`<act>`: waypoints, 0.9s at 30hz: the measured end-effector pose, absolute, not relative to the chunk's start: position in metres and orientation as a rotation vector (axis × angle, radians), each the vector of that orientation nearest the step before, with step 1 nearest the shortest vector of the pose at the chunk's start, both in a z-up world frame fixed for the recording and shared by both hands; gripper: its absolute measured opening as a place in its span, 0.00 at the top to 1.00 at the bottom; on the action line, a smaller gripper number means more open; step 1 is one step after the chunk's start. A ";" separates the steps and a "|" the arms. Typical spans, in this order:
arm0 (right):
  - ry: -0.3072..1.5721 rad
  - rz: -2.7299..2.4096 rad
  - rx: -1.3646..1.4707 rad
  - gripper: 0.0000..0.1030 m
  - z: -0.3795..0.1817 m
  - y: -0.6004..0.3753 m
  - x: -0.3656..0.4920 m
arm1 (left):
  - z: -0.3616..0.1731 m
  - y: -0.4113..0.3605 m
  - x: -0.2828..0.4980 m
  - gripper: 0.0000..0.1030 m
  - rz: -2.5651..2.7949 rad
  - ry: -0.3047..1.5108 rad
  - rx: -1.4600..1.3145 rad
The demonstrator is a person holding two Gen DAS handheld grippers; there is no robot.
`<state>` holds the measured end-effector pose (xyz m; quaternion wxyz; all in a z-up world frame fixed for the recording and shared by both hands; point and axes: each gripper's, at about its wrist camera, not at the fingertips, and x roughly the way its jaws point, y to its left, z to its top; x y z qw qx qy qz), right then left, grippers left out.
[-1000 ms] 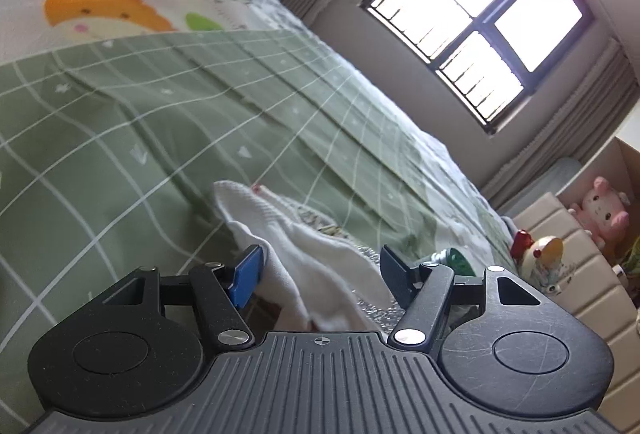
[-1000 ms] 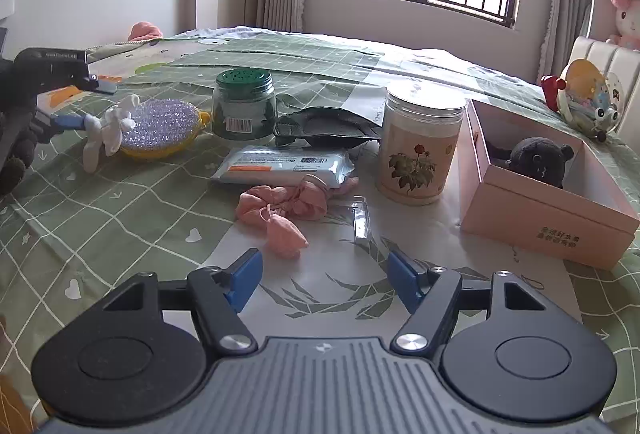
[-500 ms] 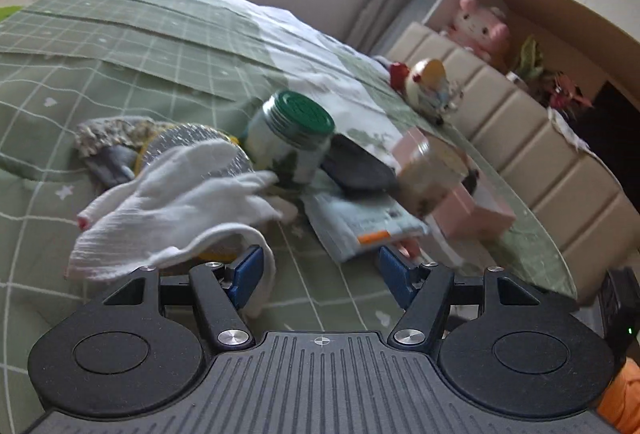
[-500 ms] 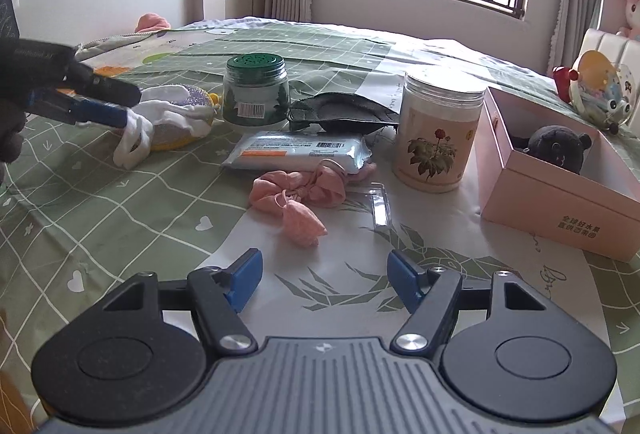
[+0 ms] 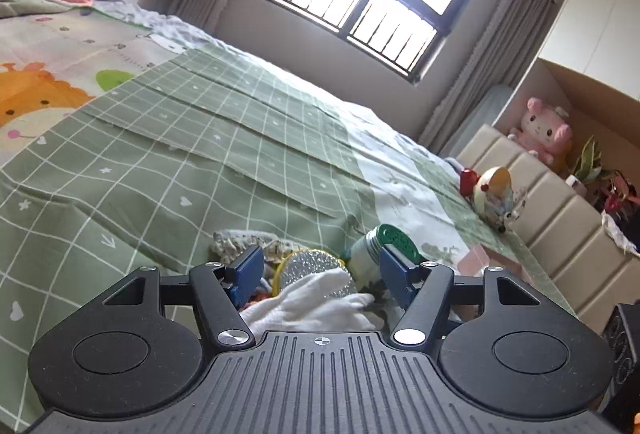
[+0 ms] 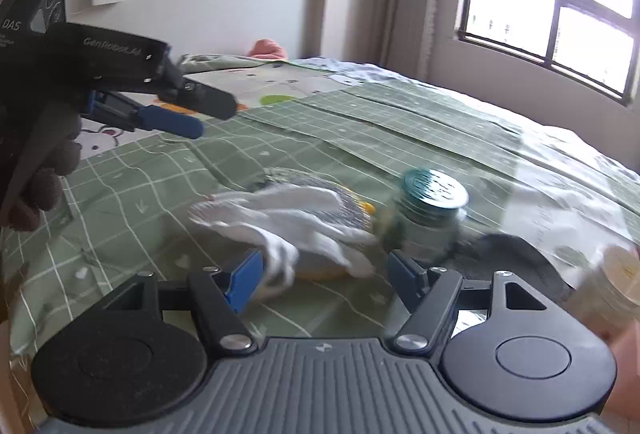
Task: Organize soft objects
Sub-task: 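Grasp the white glove with the right tool while the left tool grasps the yellow glitter sponge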
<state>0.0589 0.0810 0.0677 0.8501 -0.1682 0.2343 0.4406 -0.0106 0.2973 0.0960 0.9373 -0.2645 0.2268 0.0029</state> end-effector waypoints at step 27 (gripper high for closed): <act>0.714 0.775 -0.298 0.93 0.024 0.041 0.098 | 0.031 0.252 0.093 0.50 -0.223 0.746 -0.483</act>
